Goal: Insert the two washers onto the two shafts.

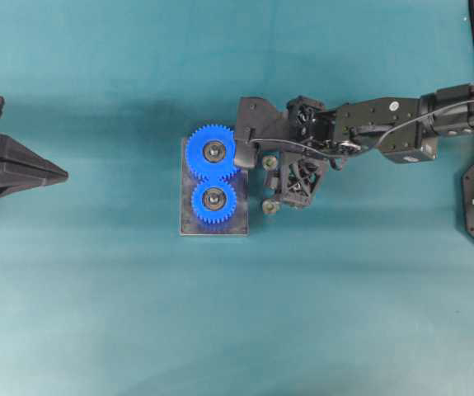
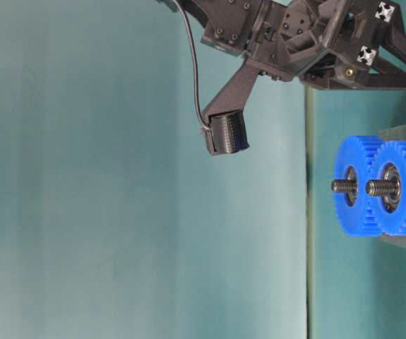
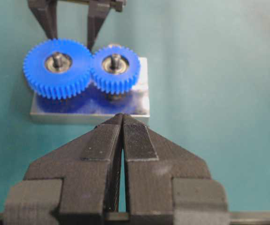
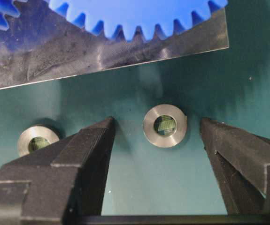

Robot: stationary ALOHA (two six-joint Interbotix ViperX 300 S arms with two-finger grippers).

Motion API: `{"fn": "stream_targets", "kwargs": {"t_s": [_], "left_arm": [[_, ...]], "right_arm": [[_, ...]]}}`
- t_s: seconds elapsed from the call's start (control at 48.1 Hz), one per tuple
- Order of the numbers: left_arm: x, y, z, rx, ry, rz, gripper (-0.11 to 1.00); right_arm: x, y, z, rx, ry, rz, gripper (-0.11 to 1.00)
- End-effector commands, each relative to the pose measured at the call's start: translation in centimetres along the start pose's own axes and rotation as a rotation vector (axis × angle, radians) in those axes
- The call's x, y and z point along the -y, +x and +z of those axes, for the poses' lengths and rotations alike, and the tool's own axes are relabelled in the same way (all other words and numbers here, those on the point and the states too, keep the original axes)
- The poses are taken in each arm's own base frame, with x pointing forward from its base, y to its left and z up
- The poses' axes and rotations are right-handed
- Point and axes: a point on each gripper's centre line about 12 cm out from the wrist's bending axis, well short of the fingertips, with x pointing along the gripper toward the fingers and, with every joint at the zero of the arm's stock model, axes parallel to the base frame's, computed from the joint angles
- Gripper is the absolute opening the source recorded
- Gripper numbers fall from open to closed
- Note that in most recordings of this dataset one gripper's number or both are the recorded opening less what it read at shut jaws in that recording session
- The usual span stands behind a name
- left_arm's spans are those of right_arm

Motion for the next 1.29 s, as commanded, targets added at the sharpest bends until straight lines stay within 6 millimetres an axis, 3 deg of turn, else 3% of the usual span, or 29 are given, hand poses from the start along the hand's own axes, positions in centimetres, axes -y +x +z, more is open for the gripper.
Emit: {"fn": "stream_targets", "kwargs": {"t_s": [0.0, 0.146, 0.374, 0.811, 0.957, 1.269], "left_arm": [[0.0, 0.0, 1.0, 0.026, 0.001, -0.001, 0.01], [0.0, 0.1, 1.0, 0.025, 0.001, 0.000, 0.01], [0.1, 0.0, 1.9, 0.044, 0.001, -0.001, 0.01], [0.1, 0.0, 2.2, 0.054, 0.003, -0.001, 0.01], [0.1, 0.0, 2.2, 0.054, 0.000, -0.002, 0.01], [0.1, 0.0, 2.0, 0.049, 0.000, -0.001, 0.01]], "right_arm": [[0.3, -0.5, 0.5, 0.023, 0.004, -0.003, 0.77], [0.5, -0.3, 0.1, 0.013, 0.011, -0.006, 0.74], [0.9, 0.2, -1.1, -0.038, 0.021, -0.010, 0.56], [0.9, 0.1, -1.0, -0.029, 0.035, -0.011, 0.33], [0.8, -1.2, -0.1, 0.016, 0.056, -0.009, 0.33], [0.0, -6.0, 2.1, 0.143, 0.043, 0.006, 0.33]]}}
